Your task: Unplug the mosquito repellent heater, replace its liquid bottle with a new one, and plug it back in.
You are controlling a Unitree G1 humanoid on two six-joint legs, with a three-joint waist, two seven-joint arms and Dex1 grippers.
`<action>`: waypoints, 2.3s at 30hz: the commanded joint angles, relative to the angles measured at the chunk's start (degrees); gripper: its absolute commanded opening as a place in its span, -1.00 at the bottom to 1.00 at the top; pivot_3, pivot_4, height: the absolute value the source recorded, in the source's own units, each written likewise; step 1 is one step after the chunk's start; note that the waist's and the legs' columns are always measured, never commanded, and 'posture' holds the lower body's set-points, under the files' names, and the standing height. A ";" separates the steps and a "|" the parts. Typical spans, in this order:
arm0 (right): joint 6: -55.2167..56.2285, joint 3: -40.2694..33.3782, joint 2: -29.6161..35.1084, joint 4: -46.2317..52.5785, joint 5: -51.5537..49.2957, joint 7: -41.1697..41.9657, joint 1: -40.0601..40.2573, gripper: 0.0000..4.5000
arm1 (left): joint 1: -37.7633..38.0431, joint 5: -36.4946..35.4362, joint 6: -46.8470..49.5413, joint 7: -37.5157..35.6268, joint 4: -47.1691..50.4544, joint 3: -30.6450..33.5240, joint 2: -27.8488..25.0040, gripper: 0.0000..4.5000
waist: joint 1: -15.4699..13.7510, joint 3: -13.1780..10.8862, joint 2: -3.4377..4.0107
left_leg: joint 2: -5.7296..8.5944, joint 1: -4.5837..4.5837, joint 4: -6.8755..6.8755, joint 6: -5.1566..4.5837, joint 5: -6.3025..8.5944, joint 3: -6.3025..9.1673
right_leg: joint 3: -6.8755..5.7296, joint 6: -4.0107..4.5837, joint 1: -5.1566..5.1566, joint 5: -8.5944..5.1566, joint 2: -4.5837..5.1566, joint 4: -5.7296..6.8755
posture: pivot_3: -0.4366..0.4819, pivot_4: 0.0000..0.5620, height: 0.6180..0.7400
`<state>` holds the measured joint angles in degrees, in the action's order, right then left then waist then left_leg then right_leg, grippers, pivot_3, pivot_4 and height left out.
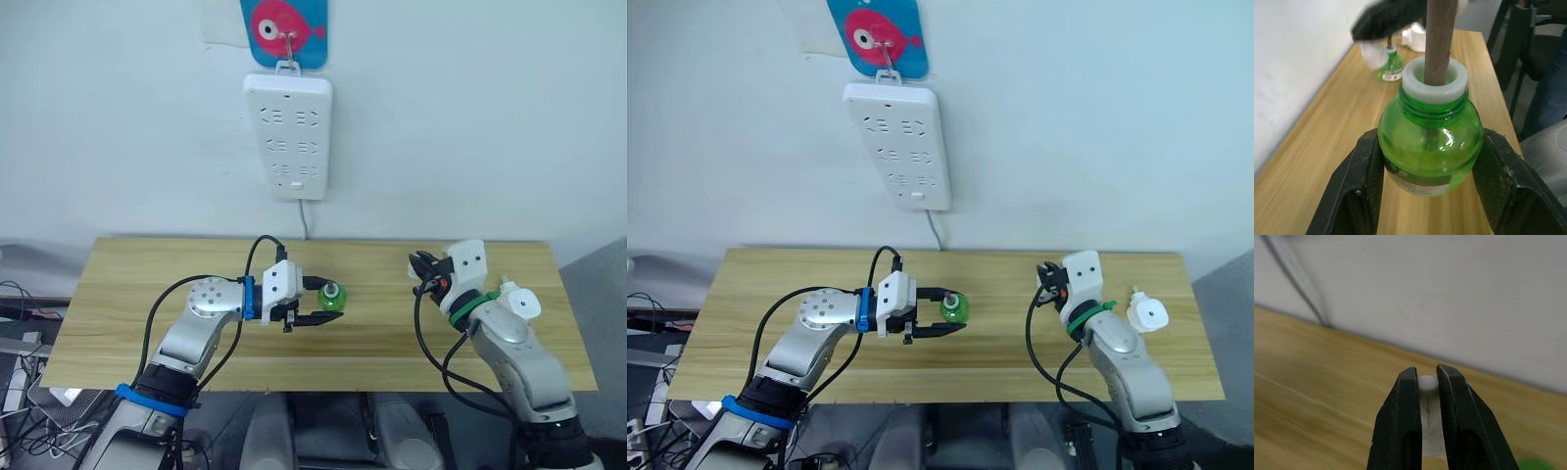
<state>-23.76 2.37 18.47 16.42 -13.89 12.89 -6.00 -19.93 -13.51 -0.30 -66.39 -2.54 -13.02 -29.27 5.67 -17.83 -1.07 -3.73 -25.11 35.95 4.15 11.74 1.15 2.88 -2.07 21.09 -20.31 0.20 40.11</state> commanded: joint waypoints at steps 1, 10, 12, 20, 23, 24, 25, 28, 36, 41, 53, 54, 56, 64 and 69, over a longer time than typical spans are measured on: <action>7.56 0.06 -3.14 -6.46 2.87 -0.86 -1.05 -0.92 | 0.96 -1.01 0.75 0.31 3.02 1.05 -0.68 -0.02 | 0.28 0.00 0.00 | -0.01 0.03 0.00 0.01 -0.01 0.02 | 0.01 0.00 -0.01 0.00 -0.03 0.02 | -0.47 0.11 1.00; 18.41 -2.19 -7.46 -23.02 6.13 -1.45 -5.74 -0.92 | 0.92 -1.46 2.49 0.58 4.65 1.05 -1.14 -0.02 | 0.19 -0.01 0.00 | -0.01 0.01 -0.04 0.06 -0.03 -0.10 | 0.10 0.00 0.03 0.00 -0.01 -0.02 | -0.44 0.16 1.00; 19.88 -2.47 -7.91 -24.94 6.21 -0.98 -6.31 -0.92 | 0.94 -1.52 2.76 0.60 4.89 1.06 -1.17 -0.02 | 0.08 -0.02 0.01 | -0.01 0.01 -0.04 0.05 -0.02 -0.12 | 0.11 0.00 0.03 0.00 -0.01 -0.02 | -0.44 0.16 1.00; 23.70 -2.28 -9.46 -30.45 6.21 0.45 -7.58 -0.59 | 1.24 -1.74 4.09 0.69 6.28 0.94 -1.23 -0.02 | 0.01 -0.02 0.01 | -0.02 0.11 -0.04 0.04 -0.02 -0.32 | 0.39 0.01 0.05 0.00 -0.02 0.07 | -0.42 0.15 1.00; 23.81 -2.29 -9.25 -29.33 5.89 1.30 -6.84 -0.16 | 1.55 -1.89 4.34 0.63 6.79 0.99 -1.42 -0.02 | -0.01 -0.01 0.01 | -0.02 0.13 -0.04 0.05 -0.02 -0.36 | 0.61 0.01 0.05 0.01 -0.02 0.07 | -0.42 0.14 1.00; 23.75 -2.33 -8.92 -28.36 5.94 1.68 -6.38 -0.03 | 1.62 -1.94 4.37 0.62 6.88 0.99 -1.48 -0.02 | -0.01 -0.02 0.01 | -0.02 0.14 -0.04 0.05 -0.02 -0.37 | 0.66 0.01 0.06 0.01 -0.02 0.07 | -0.42 0.13 1.00; 23.63 -2.41 -8.51 -27.19 6.01 2.01 -5.88 0.15 | 1.67 -1.99 4.41 0.62 6.94 1.01 -1.54 -0.02 | -0.04 -0.02 0.01 | -0.02 0.14 -0.04 0.05 -0.02 -0.38 | 0.68 0.01 0.06 0.00 -0.02 0.07 | -0.42 0.13 1.00; 22.69 -2.07 -6.41 -21.24 6.07 3.97 -3.87 0.64 | 1.60 -2.04 4.39 0.58 6.64 1.09 -1.63 -0.02 | -0.17 -0.03 0.03 | -0.01 0.13 -0.05 0.06 -0.03 -0.41 | 0.72 0.01 0.08 0.01 -0.02 0.07 | -0.44 0.16 1.00; 1.68 -0.87 7.09 11.49 -11.47 20.03 4.03 0.87 | 0.78 -1.84 3.14 0.03 4.22 1.35 -1.92 -0.02 | -0.32 -0.11 0.06 | -0.01 0.15 -0.05 0.04 -0.01 -0.46 | 0.83 0.00 0.09 0.00 -0.04 0.09 | -0.51 0.15 1.00; -8.73 0.80 16.79 20.71 -21.37 29.02 2.30 0.38 | -0.97 -1.78 1.74 -0.87 1.86 0.96 -1.47 -0.02 | -0.25 -0.13 0.03 | 0.01 0.15 0.03 -0.05 0.04 -0.43 | 0.82 0.00 0.05 0.01 -0.05 0.08 | -0.54 0.15 1.00; -8.77 9.53 10.53 14.38 -17.42 28.81 -7.79 0.38 | -3.16 -1.08 -1.60 -2.93 0.24 -0.16 -0.36 -0.02 | 0.39 -0.15 -0.01 | 0.03 0.13 0.03 -0.06 0.05 -0.40 | 0.69 0.00 0.07 0.01 -0.05 0.04 | -0.51 0.14 1.00; -8.26 10.38 9.83 13.62 -16.58 28.70 -8.37 0.38 | -3.13 -1.27 -1.32 -2.82 0.68 -0.12 -0.18 -0.02 | 0.42 -0.15 -0.01 | 0.03 0.12 0.03 -0.06 0.05 -0.40 | 0.69 0.00 0.07 0.01 -0.04 0.02 | -0.50 0.12 1.00; -7.45 11.30 9.00 12.70 -15.32 28.78 -8.91 0.38 | -3.04 -1.46 -0.93 -2.64 1.32 -0.11 0.06 -0.02 | 0.51 -0.15 -0.01 | 0.02 0.12 0.03 -0.07 0.05 -0.41 | 0.68 0.00 0.07 0.01 -0.04 0.01 | -0.49 0.10 1.00; -4.68 13.05 6.61 9.80 -11.93 29.28 -10.09 0.38 | -3.18 -1.48 -0.56 -2.61 1.75 -0.08 0.92 -0.02 | 0.57 -0.15 -0.01 | 0.01 0.13 0.03 -0.07 0.05 -0.39 | 0.66 0.00 0.08 0.01 -0.05 0.04 | -0.50 0.11 1.00; -0.18 14.51 6.57 7.08 -7.20 29.96 -10.66 -0.22 | -3.47 -1.41 -0.55 -2.51 1.61 -0.09 1.38 -0.02 | 0.59 -0.15 -0.01 | 0.02 0.13 0.04 -0.07 0.05 -0.39 | 0.62 0.00 0.08 0.01 -0.05 0.04 | -0.50 0.12 1.00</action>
<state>-25.90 16.62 25.09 23.07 -22.01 42.46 -16.76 -23.04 -14.12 -0.29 -68.98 -3.05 -13.19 -28.33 6.27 -17.98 -1.08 -3.72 -24.99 35.99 4.09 11.79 0.76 3.49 -2.07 21.17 -20.30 0.15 40.15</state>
